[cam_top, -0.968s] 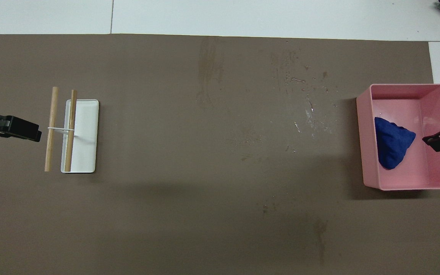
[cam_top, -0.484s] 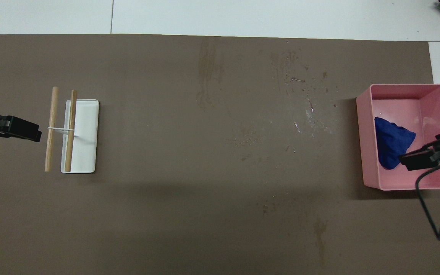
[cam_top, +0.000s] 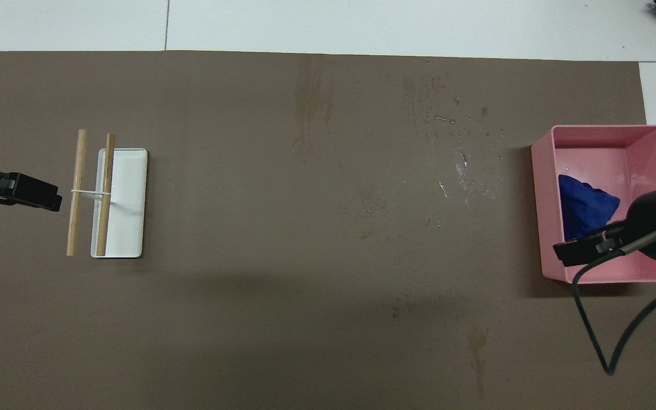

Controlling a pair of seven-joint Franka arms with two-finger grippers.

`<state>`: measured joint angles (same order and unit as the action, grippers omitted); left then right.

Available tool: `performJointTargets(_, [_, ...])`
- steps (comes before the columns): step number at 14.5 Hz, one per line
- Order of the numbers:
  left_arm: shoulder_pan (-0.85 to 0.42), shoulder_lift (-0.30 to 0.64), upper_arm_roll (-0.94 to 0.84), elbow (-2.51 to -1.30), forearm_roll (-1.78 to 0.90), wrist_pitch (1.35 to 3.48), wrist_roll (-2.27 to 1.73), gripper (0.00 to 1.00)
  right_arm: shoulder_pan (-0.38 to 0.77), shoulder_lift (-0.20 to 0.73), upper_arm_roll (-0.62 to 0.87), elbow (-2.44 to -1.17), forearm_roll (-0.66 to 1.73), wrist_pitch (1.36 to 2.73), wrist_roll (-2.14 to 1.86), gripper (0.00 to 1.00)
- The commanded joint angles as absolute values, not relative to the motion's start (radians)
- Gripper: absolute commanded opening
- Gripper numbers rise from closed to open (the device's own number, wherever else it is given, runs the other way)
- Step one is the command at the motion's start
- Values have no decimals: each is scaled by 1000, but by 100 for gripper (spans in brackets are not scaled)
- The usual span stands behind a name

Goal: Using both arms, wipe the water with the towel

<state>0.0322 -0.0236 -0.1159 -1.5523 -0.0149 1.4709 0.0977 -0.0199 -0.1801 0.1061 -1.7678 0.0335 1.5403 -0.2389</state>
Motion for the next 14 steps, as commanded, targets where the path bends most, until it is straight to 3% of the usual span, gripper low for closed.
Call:
performJointTargets(1, [38, -44, -115, -1572, -18, 1463, 107, 100, 18, -193, 100, -1779, 60, 1589, -206, 100])
performJointTargets(4, [38, -44, -117, -1572, -18, 1463, 107, 100, 98, -160, 66, -1731, 49, 1580, -141, 100])
performJointTargets(10, [38, -44, -117, -1572, -18, 1463, 107, 100, 97, 35, 60, -1462, 6, 1456, -133, 100])
performJointTargets(14, [38, -44, -117, -1572, -18, 1463, 107, 100, 95, 15, 60, -1501, 12, 1447, -129, 100])
